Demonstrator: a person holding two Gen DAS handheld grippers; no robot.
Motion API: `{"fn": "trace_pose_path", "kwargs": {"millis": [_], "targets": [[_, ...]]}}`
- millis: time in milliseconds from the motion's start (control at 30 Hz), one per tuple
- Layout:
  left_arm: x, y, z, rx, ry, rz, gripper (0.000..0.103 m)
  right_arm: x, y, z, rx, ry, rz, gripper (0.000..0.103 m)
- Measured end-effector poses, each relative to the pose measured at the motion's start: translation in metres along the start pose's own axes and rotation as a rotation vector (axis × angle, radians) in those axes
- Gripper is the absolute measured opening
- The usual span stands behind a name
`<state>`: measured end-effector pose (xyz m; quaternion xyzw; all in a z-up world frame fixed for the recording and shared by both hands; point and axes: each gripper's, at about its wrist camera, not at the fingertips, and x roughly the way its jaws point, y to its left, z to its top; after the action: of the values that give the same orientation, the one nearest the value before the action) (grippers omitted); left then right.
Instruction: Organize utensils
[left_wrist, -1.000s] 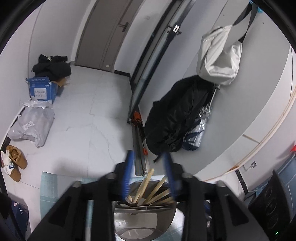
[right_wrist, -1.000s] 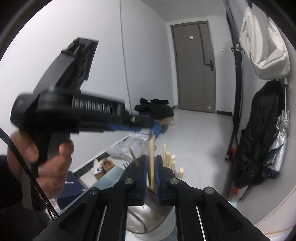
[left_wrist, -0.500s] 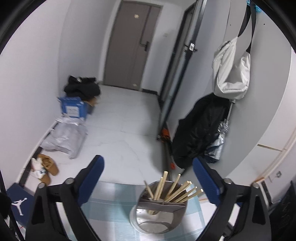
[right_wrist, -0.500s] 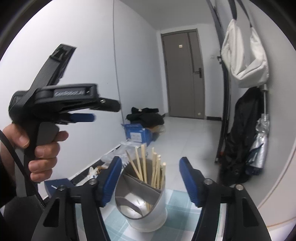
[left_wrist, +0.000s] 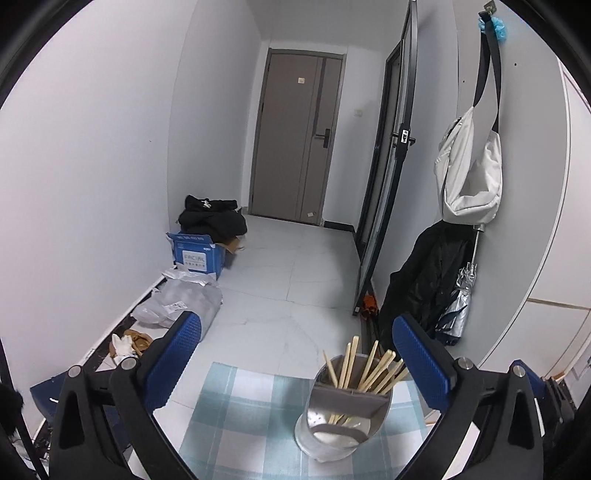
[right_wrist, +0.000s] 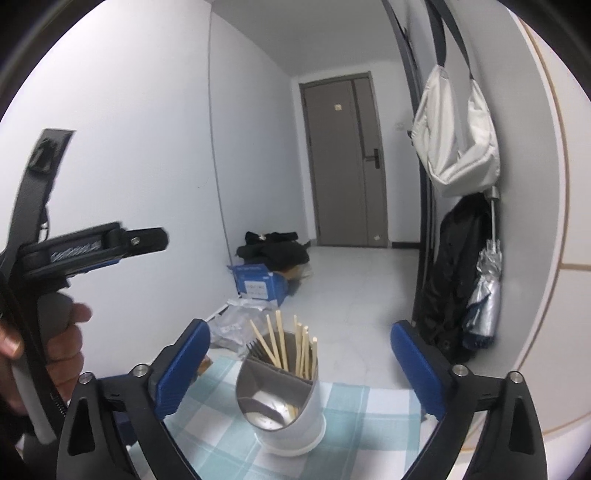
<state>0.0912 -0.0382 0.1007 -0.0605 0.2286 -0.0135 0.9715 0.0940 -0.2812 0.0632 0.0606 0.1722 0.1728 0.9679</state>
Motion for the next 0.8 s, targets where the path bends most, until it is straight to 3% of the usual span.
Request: {"fn": "trace_pose_path", "kwargs": {"millis": [267, 800], "targets": [[-0.021, 0.005, -0.025, 0.018, -0.021, 0.047, 0.102, -0.012, 0.003, -0.018, 0.051, 0.068, -0.039, 0.103], [-0.025, 0.008, -0.076, 0.036, -0.040, 0.047, 0.102, -0.037, 0.015, -0.061, 0.001, -0.050, -0.084, 0.103]]}}
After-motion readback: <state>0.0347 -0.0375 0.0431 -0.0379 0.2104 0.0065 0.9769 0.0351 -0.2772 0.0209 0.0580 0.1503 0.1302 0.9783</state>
